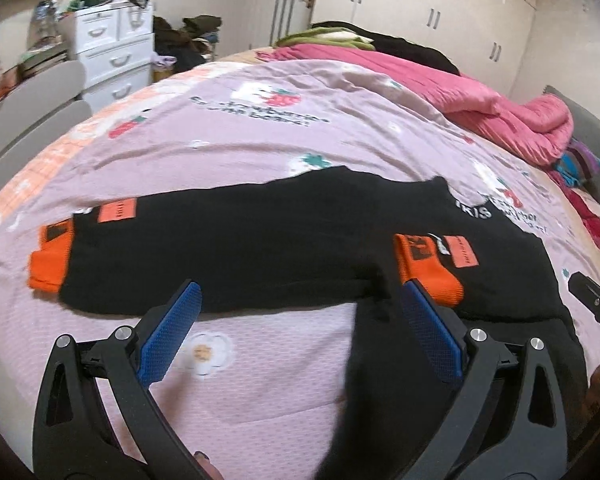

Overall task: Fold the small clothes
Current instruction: 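Move the left gripper to the other sleeve's orange cuff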

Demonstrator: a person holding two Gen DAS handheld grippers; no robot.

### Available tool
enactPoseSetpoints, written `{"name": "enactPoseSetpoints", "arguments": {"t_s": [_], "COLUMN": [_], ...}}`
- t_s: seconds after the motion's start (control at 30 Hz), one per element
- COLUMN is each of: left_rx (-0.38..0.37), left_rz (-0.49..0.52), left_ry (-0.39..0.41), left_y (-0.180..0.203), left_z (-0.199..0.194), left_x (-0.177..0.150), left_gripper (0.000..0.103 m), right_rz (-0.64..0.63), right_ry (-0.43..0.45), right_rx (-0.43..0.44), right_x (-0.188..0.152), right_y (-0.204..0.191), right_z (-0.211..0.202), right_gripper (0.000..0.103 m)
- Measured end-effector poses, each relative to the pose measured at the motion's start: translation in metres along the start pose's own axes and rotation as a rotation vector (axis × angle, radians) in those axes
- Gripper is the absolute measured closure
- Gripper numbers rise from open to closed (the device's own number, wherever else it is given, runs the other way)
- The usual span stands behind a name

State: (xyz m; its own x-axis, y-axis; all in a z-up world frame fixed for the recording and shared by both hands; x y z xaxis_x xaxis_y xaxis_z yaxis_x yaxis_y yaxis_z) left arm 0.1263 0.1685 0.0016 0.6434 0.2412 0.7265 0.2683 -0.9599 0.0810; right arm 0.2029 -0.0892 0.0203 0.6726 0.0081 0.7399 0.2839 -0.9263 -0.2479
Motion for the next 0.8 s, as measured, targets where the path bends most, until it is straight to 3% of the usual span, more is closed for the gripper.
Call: {"name": "enactPoseSetpoints", "arguments": {"t_s": [0.47, 0.8], "left_rx": [0.063, 0.147], "left_rz": [-0.087, -0.213], "left_ry": [0.042, 0.037], "left_y": [-0.044, -0.094], "left_z": [-0.020, -0.022], "left_x": [-0.001, -0.005], "left_gripper": [0.009, 0.009], "right_rz": [-0.105, -0.187], "right_ry": [-0.021, -0.023], "right_rx": [0.054, 0.093], "right_x": [-0.003, -0.006], "right_y": [-0.068, -0.120], "right_z": [0.008, 0.014], "right_gripper": [0.004, 0.004]}}
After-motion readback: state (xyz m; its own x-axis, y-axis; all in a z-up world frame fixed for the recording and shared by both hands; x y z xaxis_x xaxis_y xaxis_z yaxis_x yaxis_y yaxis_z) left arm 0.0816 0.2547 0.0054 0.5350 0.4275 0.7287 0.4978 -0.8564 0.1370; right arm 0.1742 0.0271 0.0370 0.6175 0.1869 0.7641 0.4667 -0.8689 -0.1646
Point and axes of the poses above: each gripper's, at about its wrist camera, not at the fingertips, and z roughly the way its jaws point, y to its right, x to its top, the point moved 3 cm from there along z, roughly the way its jaws point, and after that the axes turned 6 degrees about z, right-handed, at the moved point
